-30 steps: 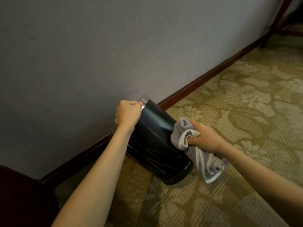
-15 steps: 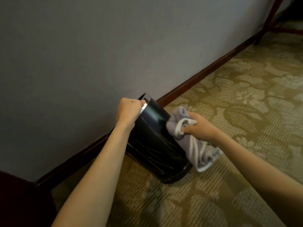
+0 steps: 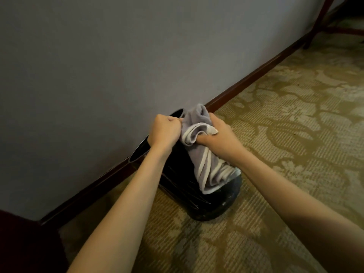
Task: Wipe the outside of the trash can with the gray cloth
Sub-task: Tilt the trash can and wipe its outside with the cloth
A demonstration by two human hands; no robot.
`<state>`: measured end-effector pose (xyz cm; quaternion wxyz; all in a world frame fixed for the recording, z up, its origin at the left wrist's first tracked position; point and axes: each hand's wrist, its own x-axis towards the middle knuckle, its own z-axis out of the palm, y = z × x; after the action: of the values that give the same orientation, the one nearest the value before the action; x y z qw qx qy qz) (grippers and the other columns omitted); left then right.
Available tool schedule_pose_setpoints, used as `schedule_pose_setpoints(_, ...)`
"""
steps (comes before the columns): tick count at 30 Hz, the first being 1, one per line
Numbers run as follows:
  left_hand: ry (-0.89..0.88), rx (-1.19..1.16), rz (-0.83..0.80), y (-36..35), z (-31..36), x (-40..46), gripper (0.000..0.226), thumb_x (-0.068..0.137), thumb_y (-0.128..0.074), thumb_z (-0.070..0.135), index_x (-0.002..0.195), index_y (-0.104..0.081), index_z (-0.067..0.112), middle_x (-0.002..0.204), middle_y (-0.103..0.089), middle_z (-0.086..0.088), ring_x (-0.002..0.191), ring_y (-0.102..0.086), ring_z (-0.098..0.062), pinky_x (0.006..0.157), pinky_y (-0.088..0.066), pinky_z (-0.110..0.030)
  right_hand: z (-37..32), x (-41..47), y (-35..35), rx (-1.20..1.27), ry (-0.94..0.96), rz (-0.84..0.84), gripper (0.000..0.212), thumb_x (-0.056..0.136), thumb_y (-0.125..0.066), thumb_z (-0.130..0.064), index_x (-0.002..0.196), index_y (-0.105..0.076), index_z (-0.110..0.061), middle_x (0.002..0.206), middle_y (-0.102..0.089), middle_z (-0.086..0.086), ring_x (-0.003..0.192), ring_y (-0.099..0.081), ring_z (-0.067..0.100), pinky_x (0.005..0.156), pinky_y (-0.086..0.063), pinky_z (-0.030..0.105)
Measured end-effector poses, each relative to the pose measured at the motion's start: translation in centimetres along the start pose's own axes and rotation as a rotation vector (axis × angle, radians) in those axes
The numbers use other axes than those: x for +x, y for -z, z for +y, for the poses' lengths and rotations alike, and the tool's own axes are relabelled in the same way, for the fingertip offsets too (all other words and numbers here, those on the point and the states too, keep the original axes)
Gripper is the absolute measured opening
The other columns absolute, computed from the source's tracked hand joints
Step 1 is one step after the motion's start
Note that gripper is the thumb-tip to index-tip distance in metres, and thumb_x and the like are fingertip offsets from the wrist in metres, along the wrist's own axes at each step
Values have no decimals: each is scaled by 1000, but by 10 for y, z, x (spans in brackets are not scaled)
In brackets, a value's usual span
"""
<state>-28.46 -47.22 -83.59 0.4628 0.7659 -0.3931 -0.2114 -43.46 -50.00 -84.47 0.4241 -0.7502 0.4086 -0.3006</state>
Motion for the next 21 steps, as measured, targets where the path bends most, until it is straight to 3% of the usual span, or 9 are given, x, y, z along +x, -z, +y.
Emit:
schedule_pose_setpoints(1, 19, -45, -8, 2, -1, 1, 25, 70, -60, 22, 48, -69, 28, 46, -35, -3, 56, -32, -27, 59, -36, -31, 1, -1, 0, 59, -22, -12, 35, 75, -65, -27, 108, -56, -23, 96, -67, 3, 89, -63, 23, 75, -55, 47)
schedule_pose_setpoints(2, 11, -45, -36, 4, -4, 3, 19, 70, -61, 25, 54, -51, 28, 54, -43, -1, 58, -39, -21, 62, -40, -31, 5, -1, 1, 113, -44, -21, 31, 75, -65, -23, 105, -58, -23, 94, -67, 3, 88, -64, 22, 76, -54, 46)
schedule_pose_setpoints(5, 22, -121, -65, 14, -6, 4, 12, 76, -66, 25, 74, -55, 20, 76, -51, -3, 71, -45, -15, 72, -43, -31, 25, -2, 10, 77, -99, -31, 13, 76, -66, -15, 83, -57, -21, 75, -61, -1, 73, -56, 16, 67, -46, 37)
schedule_pose_setpoints(9, 71, -177, -52, 23, -12, 12, 11, 83, -68, 15, 76, -60, 15, 78, -56, -4, 56, -52, -9, 58, -46, -18, 70, -20, 30, -4, -316, -101, 21, 75, -67, -11, 65, -48, -10, 53, -49, -4, 54, -44, 12, 51, -35, 25)
schedule_pose_setpoints(14, 50, -161, -97, 18, -9, 14, 9, 80, -66, 15, 72, -66, 12, 72, -59, -7, 66, -58, -19, 69, -52, -30, 100, -40, 39, -46, -406, -94, 24, 74, -65, -8, 62, -46, -17, 50, -46, -6, 52, -42, 13, 50, -32, 28)
schedule_pose_setpoints(15, 29, -136, -94, 13, -6, 11, 8, 79, -66, 18, 71, -67, 16, 71, -48, -1, 68, -59, -20, 71, -53, -34, 98, -39, 39, -61, -377, -94, 24, 74, -65, -10, 63, -45, -16, 52, -46, -4, 52, -41, 14, 51, -32, 30)
schedule_pose_setpoints(17, -8, -90, -83, 4, -2, 3, 15, 79, -64, 21, 69, -75, 17, 73, -73, -4, 71, -65, -24, 80, -56, -44, 88, -34, 38, -40, -313, -76, 18, 75, -65, -12, 69, -47, -9, 59, -48, 3, 57, -43, 17, 54, -33, 34)
schedule_pose_setpoints(19, -31, -28, -74, -3, 3, -7, 27, 79, -62, 24, 55, -68, 12, 48, -55, 4, 62, -63, -25, 75, -55, -42, 69, -24, 34, 43, -247, -23, 16, 75, -65, -12, 79, -52, -4, 67, -53, 7, 64, -49, 19, 59, -37, 36)
schedule_pose_setpoints(21, -66, 60, -69, -8, 8, -15, 34, 77, -60, 27, 45, -59, 15, 36, -37, 8, 49, -41, -30, 57, -45, -32, 44, -10, 32, 122, -174, 30, 16, 73, -66, -14, 86, -58, -7, 72, -61, 7, 69, -56, 19, 62, -43, 37)
